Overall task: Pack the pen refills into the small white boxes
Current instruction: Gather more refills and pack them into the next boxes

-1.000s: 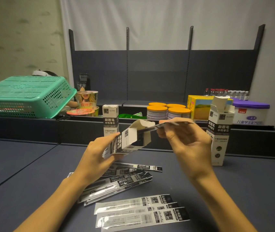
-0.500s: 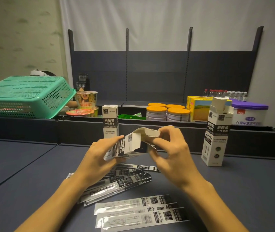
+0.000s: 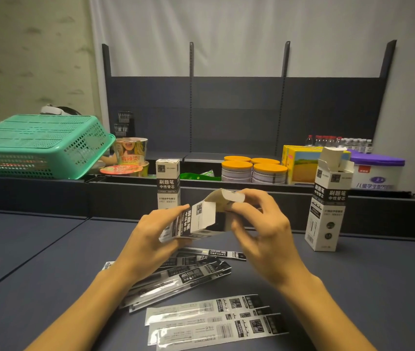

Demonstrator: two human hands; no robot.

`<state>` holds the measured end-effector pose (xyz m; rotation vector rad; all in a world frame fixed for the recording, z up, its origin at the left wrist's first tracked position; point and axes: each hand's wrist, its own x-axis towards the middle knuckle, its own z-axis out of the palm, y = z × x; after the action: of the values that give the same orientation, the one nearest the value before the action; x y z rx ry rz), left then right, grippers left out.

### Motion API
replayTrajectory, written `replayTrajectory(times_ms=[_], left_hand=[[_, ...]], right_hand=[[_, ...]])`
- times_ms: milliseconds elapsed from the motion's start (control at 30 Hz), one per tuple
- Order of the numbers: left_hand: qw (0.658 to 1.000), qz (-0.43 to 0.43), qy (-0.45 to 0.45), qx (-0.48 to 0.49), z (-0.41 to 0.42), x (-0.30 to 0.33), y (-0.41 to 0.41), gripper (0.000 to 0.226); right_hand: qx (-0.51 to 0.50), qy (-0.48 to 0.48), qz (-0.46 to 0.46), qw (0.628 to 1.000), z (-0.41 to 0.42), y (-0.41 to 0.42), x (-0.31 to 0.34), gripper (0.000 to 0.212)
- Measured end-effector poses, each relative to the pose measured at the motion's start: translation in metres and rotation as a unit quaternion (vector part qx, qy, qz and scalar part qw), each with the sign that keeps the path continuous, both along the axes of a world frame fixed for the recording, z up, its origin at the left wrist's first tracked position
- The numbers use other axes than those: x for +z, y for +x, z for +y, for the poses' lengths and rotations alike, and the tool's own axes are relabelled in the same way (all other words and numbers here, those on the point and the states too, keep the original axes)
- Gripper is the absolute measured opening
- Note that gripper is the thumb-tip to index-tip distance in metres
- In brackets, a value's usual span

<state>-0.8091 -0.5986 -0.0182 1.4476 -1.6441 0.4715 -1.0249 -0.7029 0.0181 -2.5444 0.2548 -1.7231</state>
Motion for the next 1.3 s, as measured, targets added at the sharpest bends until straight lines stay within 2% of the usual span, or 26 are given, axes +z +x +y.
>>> replayTrajectory(times_ms=[233,400,533,867,1033,1100,1167,1233,1300], left_hand=[[1.0,-0.025,0.003,0.0,0.0,0.002,-0.001,0.07],[1.0,-0.003,-0.004,0.004,0.0,-0.001,0.001,0.073],[1.0,-0.001,-0.002,0.002,0.0,-0.001,0.0,0.072],[1.0,-0.015,0.002,-0.007,-0.002,-0.003,0.004,0.074],[1.0,0.0,-0.018,0.003,-0.001,-0.002,0.006,0.067],[0.999,0.007,-0.029,0.011,-0.001,0.0,0.004,0.065],[0.999,0.011,-0.034,0.024,-0.001,0.002,0.004,0.065],[0.999,0.012,-0.032,0.035,0.0,0.002,0.004,0.066],[0.999,0.01,-0.026,0.037,0.0,0.002,0.005,0.066]], right_hand=[[0.013,0.048,0.065,0.997,0.003,0.001,-0.001,0.037],[0.038,0.023,0.031,0.999,0.005,0.001,0.002,0.022],[0.026,0.009,0.041,0.999,0.001,0.001,-0.001,0.017],[0.024,0.072,0.11,0.991,0.0,0.001,-0.005,0.037],[0.034,0.04,-0.006,0.999,0.004,-0.002,0.007,0.02],[0.04,0.068,-0.017,0.997,0.003,-0.006,0.012,0.008],[0.053,0.15,0.039,0.987,0.003,-0.012,0.017,0.003],[0.043,0.237,0.153,0.958,0.001,-0.018,0.019,0.001],[0.022,0.281,0.279,0.918,-0.003,-0.022,0.018,0.004]])
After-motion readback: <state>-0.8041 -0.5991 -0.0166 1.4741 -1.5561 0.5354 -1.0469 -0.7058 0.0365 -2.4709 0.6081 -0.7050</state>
